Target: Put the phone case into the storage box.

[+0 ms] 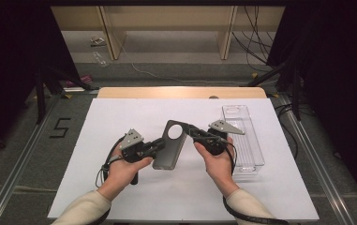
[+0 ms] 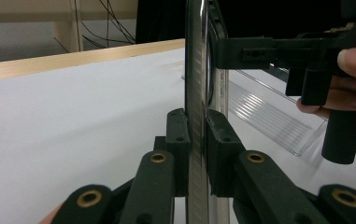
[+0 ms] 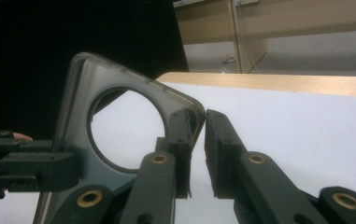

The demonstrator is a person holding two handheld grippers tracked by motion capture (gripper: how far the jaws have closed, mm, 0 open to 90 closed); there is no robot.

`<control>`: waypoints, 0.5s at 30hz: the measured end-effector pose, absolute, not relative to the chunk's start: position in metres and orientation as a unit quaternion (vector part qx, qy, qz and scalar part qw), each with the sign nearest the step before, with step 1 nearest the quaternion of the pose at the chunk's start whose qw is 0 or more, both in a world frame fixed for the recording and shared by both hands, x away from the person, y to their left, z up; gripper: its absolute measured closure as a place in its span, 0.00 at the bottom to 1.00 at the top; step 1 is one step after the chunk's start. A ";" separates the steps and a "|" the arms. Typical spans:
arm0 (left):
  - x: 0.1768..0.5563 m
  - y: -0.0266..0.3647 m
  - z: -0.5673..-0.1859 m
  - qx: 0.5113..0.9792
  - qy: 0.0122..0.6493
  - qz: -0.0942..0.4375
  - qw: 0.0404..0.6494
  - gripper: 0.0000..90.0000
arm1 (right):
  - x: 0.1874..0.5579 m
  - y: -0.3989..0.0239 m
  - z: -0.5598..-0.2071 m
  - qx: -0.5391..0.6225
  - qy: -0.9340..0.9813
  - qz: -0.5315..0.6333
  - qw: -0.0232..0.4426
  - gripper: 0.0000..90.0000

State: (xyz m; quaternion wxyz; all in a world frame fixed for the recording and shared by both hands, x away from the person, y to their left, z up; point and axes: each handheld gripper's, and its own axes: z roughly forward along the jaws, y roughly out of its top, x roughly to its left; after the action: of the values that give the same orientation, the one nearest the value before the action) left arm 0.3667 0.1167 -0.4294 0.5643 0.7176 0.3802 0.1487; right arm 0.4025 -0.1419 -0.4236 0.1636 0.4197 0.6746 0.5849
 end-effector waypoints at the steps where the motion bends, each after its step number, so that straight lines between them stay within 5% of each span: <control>1: 0.367 0.116 -0.430 0.719 0.379 0.148 0.564 0.90 | 0.402 -0.142 -0.423 0.421 0.675 0.583 0.165 0.92; 15: 0.364 0.109 -0.434 0.744 0.364 0.140 0.542 0.87 | 0.396 -0.137 -0.413 0.424 0.685 0.557 0.202 0.96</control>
State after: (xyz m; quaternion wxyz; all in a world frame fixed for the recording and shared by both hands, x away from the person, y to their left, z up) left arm 0.3644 0.1088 -0.4336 0.5419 0.7445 0.3640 0.1397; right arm 0.3961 -0.1365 -0.4126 0.2020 0.4245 0.6849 0.5568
